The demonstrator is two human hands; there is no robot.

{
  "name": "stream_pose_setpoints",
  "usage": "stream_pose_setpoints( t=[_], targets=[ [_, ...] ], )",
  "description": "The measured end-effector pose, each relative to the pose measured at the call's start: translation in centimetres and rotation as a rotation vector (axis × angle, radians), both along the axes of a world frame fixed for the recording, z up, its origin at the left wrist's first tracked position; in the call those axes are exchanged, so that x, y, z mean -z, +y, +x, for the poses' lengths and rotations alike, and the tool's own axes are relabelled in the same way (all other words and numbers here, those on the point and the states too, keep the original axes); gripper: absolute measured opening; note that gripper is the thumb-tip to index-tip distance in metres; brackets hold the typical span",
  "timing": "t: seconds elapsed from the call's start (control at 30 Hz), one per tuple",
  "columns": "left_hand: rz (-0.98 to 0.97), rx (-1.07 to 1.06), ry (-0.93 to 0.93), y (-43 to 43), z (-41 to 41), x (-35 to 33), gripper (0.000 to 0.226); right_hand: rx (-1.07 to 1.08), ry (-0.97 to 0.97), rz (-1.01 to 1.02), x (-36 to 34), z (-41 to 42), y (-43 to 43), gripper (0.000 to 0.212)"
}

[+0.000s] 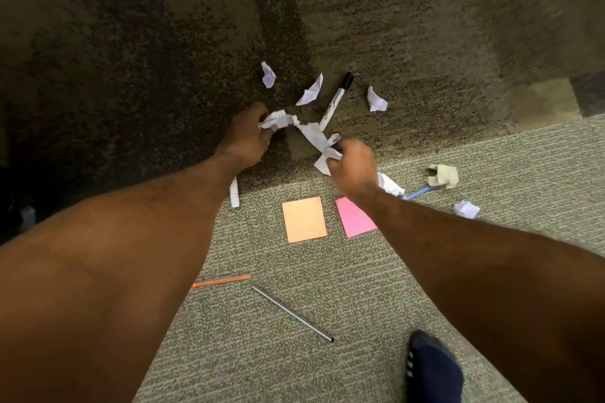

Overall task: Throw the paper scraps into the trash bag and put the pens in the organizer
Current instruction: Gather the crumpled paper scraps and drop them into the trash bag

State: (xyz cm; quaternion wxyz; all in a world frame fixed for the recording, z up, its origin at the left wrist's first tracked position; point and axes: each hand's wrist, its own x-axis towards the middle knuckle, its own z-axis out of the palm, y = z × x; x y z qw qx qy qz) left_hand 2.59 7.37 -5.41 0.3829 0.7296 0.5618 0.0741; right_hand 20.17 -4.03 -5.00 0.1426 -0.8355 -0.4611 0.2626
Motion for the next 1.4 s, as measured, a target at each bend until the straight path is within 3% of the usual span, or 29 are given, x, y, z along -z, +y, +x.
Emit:
stream_pose_setpoints(
  t=[0.1,0.27,0.43,0.57,0.8,0.93,1.07,1.2,1.4],
  targets=[
    [-0.167,-0.227,-0.225,-0.4,0.2,-1.6,0.022,0.132,0.164,0.042,-1.2,0.6,-0.5,0.012],
    [-0.569,-0.578,-0.663,-1.9,0.6,-4.5,0.006,0.477,0.628,0.088,-3.5,0.2,-0.8,0.036],
    [-0.817,-0.712,-0.792,-4.1,1.7,-7.2,0.016,0.696,0.941,0.110,-6.0,-1.5,-0.5,0.044],
    [-0.780,-0.748,-0.758,-6.8,1.9,-9.2,0.004,0.853,1.185,0.135,-8.1,-4.2,-1.1,0.031],
    [-0.762,-0.954,-0.922,-11.3,-1.9,-12.5,0.021,0.794,1.173,0.091,-11.7,-13.1,-2.2,0.050],
    [-0.711,-1.021,-1.056,-11.1,-6.5,-14.7,0.022,0.838,1.334,0.160,-14.4,-17.3,-1.4,0.018],
    [-0.589,-1.109,-1.012,-11.2,-11.2,-16.5,0.044,0.836,1.482,0.151,-16.1,-21.7,-0.6,0.026],
    [-0.463,-1.159,-0.944,-12.0,-16.2,-18.1,0.020,0.677,1.335,0.018,-18.0,-27.7,-0.2,0.031],
    [-0.257,-1.363,-0.932,-12.2,-25.6,-21.8,0.022,0.382,1.187,-0.048,-21.9,-38.6,0.2,0.024]
  ],
)
